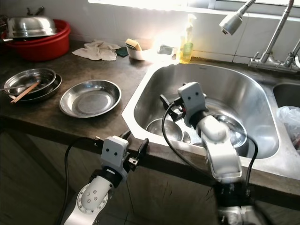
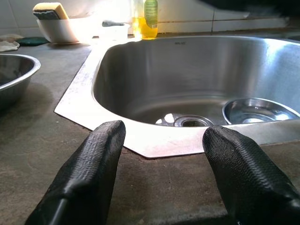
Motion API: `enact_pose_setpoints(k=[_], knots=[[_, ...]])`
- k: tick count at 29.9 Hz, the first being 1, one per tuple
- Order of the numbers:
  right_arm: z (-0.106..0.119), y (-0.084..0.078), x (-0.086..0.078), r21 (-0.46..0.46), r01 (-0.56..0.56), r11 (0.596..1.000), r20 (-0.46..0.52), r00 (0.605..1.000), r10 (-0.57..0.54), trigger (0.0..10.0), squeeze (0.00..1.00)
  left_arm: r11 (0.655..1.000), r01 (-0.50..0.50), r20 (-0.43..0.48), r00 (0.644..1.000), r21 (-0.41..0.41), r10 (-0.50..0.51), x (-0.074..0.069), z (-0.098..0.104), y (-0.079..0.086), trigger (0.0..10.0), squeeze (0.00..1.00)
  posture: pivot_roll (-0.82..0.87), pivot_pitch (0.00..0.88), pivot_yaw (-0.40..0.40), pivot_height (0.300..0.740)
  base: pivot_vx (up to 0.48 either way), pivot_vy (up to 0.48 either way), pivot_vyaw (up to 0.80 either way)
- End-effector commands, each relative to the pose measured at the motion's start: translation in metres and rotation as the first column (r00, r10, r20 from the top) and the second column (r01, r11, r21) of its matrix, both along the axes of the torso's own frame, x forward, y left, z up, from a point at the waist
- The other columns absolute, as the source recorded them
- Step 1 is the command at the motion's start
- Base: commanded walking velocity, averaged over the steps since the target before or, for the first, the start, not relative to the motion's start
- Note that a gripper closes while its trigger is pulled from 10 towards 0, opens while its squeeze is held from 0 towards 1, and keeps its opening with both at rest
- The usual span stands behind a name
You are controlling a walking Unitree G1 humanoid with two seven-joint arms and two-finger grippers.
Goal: Kitchen organization
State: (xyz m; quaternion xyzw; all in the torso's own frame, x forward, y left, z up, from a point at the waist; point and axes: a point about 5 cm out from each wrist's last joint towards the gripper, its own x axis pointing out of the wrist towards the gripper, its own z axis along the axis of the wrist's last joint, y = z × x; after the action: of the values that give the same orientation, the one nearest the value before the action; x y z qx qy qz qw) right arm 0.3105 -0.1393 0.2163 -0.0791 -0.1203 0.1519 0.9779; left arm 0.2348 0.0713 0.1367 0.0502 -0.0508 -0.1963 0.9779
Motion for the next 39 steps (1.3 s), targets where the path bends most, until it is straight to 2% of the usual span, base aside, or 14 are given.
enact_pose_setpoints(k=[1, 2, 5, 7, 17, 21, 34, 39], knots=[[0.003, -0.009, -0.008, 0.052, 0.068, 0.996, 0.015, 0.998, -0.069, 10.0, 0.0, 1.0, -0.01, -0.033, 0.999, 0.013, 0.01, 0.001, -0.008, 0.001, 10.0, 0.0, 0.18, 0.008, -0.058, 0.74, 0.0, 0.0, 0.0], [-0.004, -0.011, -0.018, 0.091, 0.106, 0.99, 0.003, 0.994, -0.107, 10.0, 0.0, 1.0, -0.006, -0.027, 1.0, 0.014, 0.006, 0.001, -0.007, 0.002, 10.0, 0.0, 0.18, 0.008, -0.058, 0.74, 0.0, 0.0, 0.0], [-0.01, -0.011, -0.027, 0.104, 0.122, 0.987, -0.002, 0.993, -0.122, 10.0, 0.0, 1.0, -0.003, -0.023, 1.0, 0.018, 0.003, 0.0, -0.007, 0.002, 10.0, 0.0, 0.18, 0.001, -0.059, 0.74, 0.0, 0.0, 0.0], [-0.024, -0.012, -0.043, 0.115, 0.151, 0.982, -0.039, 0.988, -0.148, 10.0, 0.0, 1.0, 0.0, -0.018, 1.0, 0.018, 0.0, -0.001, -0.007, 0.003, 10.0, 0.0, 0.18, 0.0, -0.06, 0.74, 0.0, 0.0, 0.0], [-0.043, -0.013, -0.075, 0.126, 0.191, 0.973, -0.115, 0.978, -0.177, 10.0, 0.0, 1.0, 0.006, -0.007, 1.0, 0.025, -0.005, -0.004, -0.006, 0.006, 10.0, 0.0, 0.17, 0.0, -0.05, 0.74, 0.0, 0.0, 0.0], [-0.044, -0.012, -0.077, 0.146, 0.203, 0.968, -0.116, 0.975, -0.188, 10.0, 0.0, 1.0, 0.01, -0.004, 1.0, 0.025, -0.01, -0.005, -0.005, 0.005, 10.0, 0.0, 0.17, 0.0, -0.047, 0.74, 0.0, 0.0, 0.0], [-0.035, -0.003, -0.065, 0.149, 0.161, 0.976, -0.083, 0.985, -0.15, 10.0, 0.0, 1.0, -0.006, -0.002, 1.0, 0.029, 0.006, -0.002, -0.005, 0.006, 10.0, 0.0, 0.18, 0.0, -0.052, 0.74, 0.0, 0.0, 0.0], [-0.034, -0.001, -0.062, 0.147, 0.159, 0.976, -0.081, 0.986, -0.148, 10.0, 0.0, 1.0, -0.007, -0.009, 1.0, 0.025, 0.007, -0.002, -0.005, 0.006, 10.0, 0.0, 0.18, 0.0, -0.051, 0.74, 0.0, 0.18, 0.73]])
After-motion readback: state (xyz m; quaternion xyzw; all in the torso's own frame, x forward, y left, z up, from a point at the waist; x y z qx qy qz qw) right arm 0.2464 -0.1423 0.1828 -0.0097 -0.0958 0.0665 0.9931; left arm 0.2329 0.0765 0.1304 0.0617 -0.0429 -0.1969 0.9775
